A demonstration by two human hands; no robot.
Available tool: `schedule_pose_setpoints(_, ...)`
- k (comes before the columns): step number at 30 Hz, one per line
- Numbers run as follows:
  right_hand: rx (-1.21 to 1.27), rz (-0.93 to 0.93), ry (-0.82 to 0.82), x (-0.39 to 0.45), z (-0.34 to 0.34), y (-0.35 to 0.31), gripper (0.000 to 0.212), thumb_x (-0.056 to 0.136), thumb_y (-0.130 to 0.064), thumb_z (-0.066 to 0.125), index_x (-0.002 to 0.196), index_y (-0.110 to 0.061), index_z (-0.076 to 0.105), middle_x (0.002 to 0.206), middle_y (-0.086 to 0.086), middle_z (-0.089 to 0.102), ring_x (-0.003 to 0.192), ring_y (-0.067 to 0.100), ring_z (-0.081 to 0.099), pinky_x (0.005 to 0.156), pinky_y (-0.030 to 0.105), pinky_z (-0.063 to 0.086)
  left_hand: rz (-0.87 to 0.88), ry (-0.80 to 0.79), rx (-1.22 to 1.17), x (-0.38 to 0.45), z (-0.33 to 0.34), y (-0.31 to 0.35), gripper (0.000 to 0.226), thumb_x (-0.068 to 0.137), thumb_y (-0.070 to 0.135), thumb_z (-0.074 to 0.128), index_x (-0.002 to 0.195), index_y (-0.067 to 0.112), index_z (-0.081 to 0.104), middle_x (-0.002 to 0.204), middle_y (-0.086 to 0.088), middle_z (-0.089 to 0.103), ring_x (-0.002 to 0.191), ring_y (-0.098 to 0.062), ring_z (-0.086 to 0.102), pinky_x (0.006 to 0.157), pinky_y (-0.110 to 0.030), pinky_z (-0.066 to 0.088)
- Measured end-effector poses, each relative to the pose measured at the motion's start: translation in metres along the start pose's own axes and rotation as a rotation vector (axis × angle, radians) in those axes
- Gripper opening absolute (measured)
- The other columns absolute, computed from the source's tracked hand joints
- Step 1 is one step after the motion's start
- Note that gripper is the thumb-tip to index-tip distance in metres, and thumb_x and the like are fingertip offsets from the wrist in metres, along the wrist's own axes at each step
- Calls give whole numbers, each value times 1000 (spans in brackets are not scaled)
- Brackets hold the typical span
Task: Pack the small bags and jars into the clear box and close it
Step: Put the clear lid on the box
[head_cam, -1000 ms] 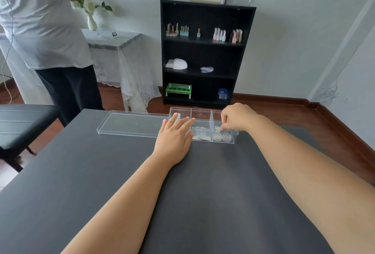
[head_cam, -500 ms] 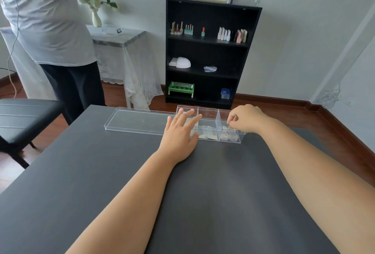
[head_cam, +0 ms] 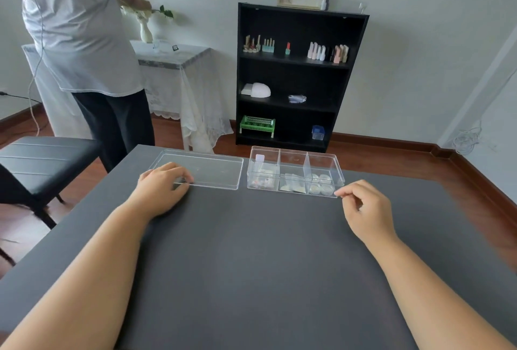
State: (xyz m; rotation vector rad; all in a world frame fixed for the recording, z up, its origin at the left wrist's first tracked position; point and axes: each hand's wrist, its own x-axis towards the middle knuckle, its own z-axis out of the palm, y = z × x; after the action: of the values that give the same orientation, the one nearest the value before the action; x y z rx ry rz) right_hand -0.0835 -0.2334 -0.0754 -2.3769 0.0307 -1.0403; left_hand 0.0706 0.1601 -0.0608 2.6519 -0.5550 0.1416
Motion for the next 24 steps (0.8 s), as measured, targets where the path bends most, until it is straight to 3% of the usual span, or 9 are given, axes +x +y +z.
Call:
schedule_pose_setpoints(5,20,-112,-129,-13,14,-27,33,70,19,61,72,-11,73,70,-2,63,56,17,53,55,17,40,-40,-4,-32,-35,-24,-12,15,88,24,63,81,37,63,102,12,63,92,-15,61,92,-46,46)
schedule_pose_setpoints(9,60,-199,-223,-23,24,-49,34,71,15,62,84,-15,73,78,-6,63,62,9,52,58,20,45,34,-32,-51,-68,-38,0,14,88,23,65,84,36,65,102,18,63,97,-12,61,92,-44,45)
schedule_pose_setpoints(13,84,-210,-392,-31,29,-65,39,80,-15,68,114,-33,62,104,-16,57,71,7,53,63,19,49,126,-69,-78,-90,-49,26,10,91,27,63,89,37,64,110,22,63,104,-7,58,95,-37,44)
schedule_pose_setpoints(17,96,-188,-502,-32,29,-70,53,81,-40,67,130,-45,45,122,-26,44,98,-7,51,78,9,42,248,-146,-135,-94,-47,60,7,93,32,58,93,38,62,111,26,61,105,8,55,86,-11,42)
schedule_pose_setpoints(20,103,-170,-473,-33,28,-72,36,85,-36,69,120,-36,60,119,-20,50,101,-8,50,80,11,42,330,-203,-198,-90,-37,87,8,94,33,57,95,38,62,110,27,61,106,12,53,86,-10,43)
schedule_pose_setpoints(22,129,-153,-409,-34,26,-71,17,87,-23,71,104,-24,71,107,-13,61,98,3,56,79,19,48,370,-209,-205,-86,-30,100,7,95,33,56,97,37,63,110,27,61,105,10,55,89,-17,46)
schedule_pose_setpoints(24,181,-98,-376,-34,22,-68,13,87,-11,69,95,-21,72,96,-10,66,92,9,59,77,21,48,398,-170,-183,-81,-27,109,7,95,36,56,98,36,62,108,27,62,104,7,56,96,-27,44)
